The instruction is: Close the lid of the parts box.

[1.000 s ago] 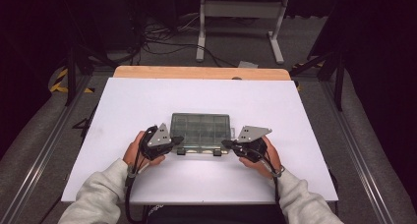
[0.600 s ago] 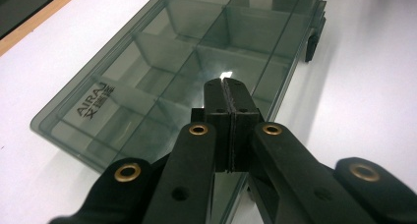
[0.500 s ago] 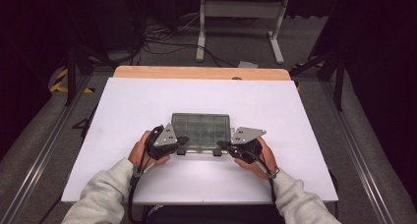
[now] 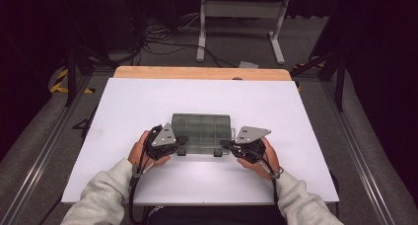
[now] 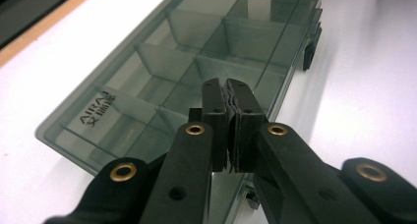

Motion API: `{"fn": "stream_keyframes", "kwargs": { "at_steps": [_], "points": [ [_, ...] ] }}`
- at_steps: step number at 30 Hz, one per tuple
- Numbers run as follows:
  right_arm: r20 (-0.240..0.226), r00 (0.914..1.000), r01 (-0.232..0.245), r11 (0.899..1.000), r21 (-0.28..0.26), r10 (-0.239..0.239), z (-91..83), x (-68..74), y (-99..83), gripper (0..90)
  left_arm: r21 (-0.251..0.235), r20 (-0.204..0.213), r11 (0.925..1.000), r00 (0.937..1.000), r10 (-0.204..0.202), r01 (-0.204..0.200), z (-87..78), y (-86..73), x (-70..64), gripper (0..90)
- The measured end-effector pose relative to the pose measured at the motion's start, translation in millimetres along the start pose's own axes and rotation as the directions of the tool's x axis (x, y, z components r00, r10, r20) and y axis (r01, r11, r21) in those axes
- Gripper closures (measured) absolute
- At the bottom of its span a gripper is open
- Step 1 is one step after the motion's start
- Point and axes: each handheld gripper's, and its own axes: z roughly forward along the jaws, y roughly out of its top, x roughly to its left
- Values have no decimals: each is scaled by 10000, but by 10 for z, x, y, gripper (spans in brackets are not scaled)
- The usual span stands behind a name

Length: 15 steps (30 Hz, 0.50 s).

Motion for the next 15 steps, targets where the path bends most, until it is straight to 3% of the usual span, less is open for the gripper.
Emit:
{"fn": "stream_keyframes", "kwargs": {
  "at_steps": [8,15],
  "points": [
    [515,9986,-107,9985,-530,134,-187,-77,28,862,-719,-397,9973,9991,-160,132,-174,22,55,817],
    [909,9957,-137,9973,-720,202,-310,-128,22,838,-1024,-865,9944,9956,-356,266,-298,3,87,760]
  ]
}}
